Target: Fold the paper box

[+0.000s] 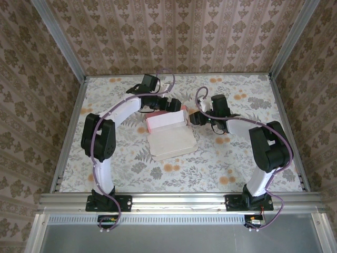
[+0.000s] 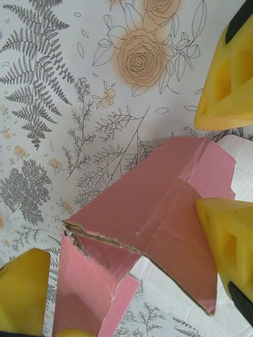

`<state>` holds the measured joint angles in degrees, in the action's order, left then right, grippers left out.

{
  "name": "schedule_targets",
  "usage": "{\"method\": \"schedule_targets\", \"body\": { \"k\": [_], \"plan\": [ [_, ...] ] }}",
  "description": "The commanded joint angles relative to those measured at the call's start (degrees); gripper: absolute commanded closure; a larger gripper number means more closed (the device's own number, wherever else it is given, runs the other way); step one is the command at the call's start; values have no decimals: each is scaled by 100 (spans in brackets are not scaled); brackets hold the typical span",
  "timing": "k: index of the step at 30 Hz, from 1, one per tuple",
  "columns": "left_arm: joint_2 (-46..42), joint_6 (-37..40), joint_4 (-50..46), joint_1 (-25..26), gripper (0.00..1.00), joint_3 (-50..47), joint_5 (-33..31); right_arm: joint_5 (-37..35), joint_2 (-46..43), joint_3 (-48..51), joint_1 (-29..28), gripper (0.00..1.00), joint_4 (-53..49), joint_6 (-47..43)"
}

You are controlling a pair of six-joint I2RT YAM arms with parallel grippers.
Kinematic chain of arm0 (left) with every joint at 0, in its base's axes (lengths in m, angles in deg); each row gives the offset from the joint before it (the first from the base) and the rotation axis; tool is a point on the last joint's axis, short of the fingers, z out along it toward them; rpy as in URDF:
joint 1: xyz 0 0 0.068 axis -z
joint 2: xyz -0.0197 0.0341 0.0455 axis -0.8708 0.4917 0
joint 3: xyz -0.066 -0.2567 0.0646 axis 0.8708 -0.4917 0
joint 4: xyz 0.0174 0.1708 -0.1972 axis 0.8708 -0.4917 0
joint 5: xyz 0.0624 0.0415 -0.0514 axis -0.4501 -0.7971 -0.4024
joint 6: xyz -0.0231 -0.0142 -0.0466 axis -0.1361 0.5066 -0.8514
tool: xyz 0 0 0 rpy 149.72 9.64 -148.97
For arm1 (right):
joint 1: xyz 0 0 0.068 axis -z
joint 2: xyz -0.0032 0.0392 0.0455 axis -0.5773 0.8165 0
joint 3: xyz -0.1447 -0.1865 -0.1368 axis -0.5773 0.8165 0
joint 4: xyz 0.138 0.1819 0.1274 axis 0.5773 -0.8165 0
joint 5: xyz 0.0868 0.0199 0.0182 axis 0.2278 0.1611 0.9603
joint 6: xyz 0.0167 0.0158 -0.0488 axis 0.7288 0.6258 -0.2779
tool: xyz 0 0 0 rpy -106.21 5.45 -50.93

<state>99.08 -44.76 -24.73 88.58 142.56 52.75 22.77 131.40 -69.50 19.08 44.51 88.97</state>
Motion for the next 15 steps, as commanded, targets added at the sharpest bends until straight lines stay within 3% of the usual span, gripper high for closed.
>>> {"method": "schedule_targets", "body": {
  "k": [1,10,15],
  "plan": [
    [185,63,-170,-35,1,330,332,177,127,-223,-110,60,-5,-146],
    [347,130,-323,-42,43,515,528,116,175,-232,-281,62,45,-138],
    [333,196,-415,-70,45,523,530,104,193,-241,-401,64,36,-118]
  ]
}}
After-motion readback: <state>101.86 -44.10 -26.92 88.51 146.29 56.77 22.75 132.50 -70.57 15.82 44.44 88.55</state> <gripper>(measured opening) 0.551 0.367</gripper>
